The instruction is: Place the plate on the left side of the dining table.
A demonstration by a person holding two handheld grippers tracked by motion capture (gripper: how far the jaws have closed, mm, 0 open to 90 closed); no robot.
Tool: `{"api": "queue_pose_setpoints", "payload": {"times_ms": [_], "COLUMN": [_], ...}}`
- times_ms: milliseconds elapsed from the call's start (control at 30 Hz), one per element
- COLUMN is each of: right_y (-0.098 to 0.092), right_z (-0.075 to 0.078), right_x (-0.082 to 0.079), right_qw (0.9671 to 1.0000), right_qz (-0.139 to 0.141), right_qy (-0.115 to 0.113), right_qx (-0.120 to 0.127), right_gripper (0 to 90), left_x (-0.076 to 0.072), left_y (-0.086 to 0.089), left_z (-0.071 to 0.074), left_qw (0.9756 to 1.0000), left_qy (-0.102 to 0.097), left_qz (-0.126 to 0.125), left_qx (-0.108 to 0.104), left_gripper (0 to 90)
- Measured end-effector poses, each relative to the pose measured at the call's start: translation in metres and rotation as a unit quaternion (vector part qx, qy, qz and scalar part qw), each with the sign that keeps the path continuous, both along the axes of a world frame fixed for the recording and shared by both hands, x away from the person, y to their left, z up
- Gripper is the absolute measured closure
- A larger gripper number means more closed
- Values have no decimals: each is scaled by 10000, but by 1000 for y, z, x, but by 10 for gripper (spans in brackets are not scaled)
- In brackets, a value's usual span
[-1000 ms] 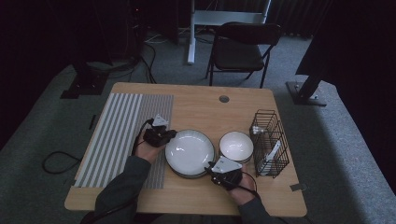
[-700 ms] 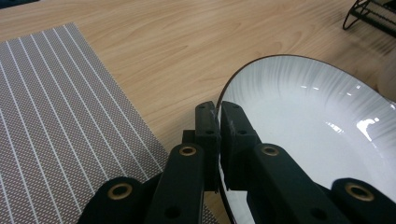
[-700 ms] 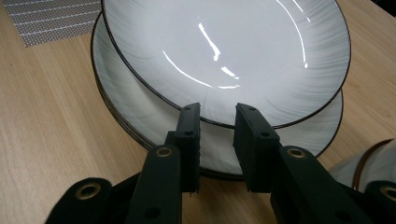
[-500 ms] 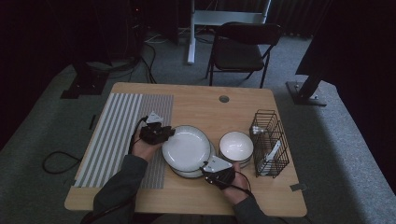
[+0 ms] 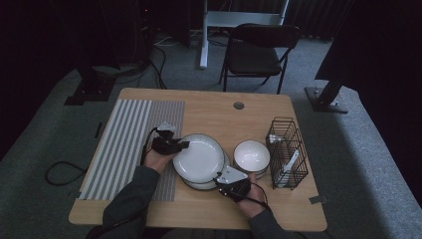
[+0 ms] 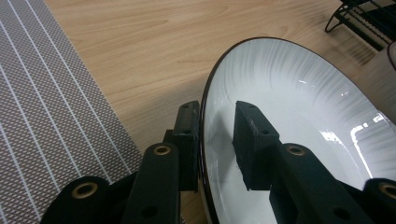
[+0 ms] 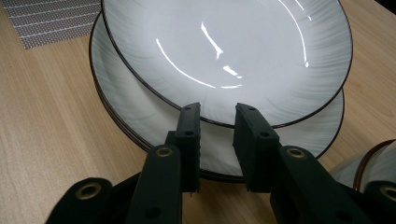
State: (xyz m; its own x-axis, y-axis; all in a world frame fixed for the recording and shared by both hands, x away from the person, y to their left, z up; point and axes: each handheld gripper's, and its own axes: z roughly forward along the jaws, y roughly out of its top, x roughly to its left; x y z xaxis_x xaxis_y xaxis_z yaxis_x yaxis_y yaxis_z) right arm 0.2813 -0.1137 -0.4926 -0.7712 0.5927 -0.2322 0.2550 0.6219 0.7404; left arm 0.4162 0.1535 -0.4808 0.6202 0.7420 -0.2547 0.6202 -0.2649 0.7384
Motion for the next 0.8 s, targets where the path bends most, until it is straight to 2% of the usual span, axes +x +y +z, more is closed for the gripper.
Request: {"api": "queue_pose_setpoints", "payload": {"times_ms": [200, 367, 467, 533, 567, 700, 767, 800], "right_y": [0, -1, 0, 0, 0, -1, 0, 0], "right_z": [0, -1, -1, -1, -1, -2, -2, -2], "right_x": [0, -1, -1, -1, -2, -1, -2, -2], "right_qw": [10000, 10000, 10000, 10000, 10000, 10000, 10000, 9999], "right_qz": [-2, 6, -3, -11, -14, -16, -20, -26], "right_qy": [-17, -30, -35, -45, -74, -60, -71, -93], "right_qx": [-6, 4, -6, -14, -38, -29, -37, -49], "right_gripper": [715, 716, 716, 716, 716, 717, 716, 716], "left_x": [2, 3, 5, 5, 5, 4, 4, 3], "left_y": [1, 1, 4, 4, 6, 9, 12, 13], "left_z": [-1, 0, -1, -1, -1, 0, 1, 3], "left_qw": [9999, 9998, 9995, 9995, 9990, 9979, 9958, 9952], "left_qy": [80, 133, 214, 214, 239, 277, 329, 333], "left_qz": [-22, -98, -42, -42, 7, 56, 58, 45], "left_qx": [-89, -58, -224, -224, -387, -578, -852, -924], "left_gripper": [725, 722, 746, 753, 768, 789, 810, 824]}}
